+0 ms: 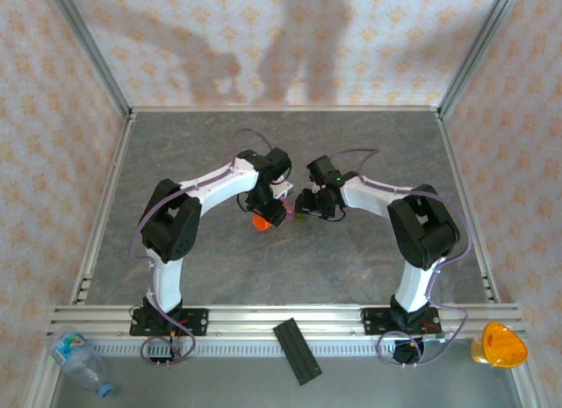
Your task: Sort the pills into containers
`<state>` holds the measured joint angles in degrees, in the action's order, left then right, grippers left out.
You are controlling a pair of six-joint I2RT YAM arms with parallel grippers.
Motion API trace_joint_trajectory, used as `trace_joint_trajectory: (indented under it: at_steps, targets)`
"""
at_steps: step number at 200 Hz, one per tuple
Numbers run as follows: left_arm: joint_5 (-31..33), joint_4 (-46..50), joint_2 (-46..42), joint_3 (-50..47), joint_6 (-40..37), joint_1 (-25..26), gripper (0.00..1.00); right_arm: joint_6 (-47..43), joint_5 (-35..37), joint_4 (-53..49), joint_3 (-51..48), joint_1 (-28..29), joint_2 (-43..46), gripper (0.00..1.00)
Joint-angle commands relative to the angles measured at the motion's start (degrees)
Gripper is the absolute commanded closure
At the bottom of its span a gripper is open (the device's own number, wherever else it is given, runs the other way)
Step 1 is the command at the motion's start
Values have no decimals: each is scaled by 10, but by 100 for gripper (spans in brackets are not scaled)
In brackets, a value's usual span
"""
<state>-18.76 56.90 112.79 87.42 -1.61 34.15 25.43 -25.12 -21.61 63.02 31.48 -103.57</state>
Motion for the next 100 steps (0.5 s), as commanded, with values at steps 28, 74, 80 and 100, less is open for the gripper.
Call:
trace_joint_trajectory:
  at_steps: [28, 74, 80, 100]
  targets:
    - [19, 31, 10, 27, -9, 3, 100, -5, 33, -41, -7, 6, -31, 56]
    - [27, 12, -1, 14, -9, 3, 100, -5, 33, -40, -8, 6, -32, 57]
    - [26, 8, -2, 11, -7, 3, 100, -5, 33, -40, -8, 6, -31, 57]
    - [24, -16, -10, -6, -3, 3, 100, -5, 33, -40, -8, 6, -30, 57]
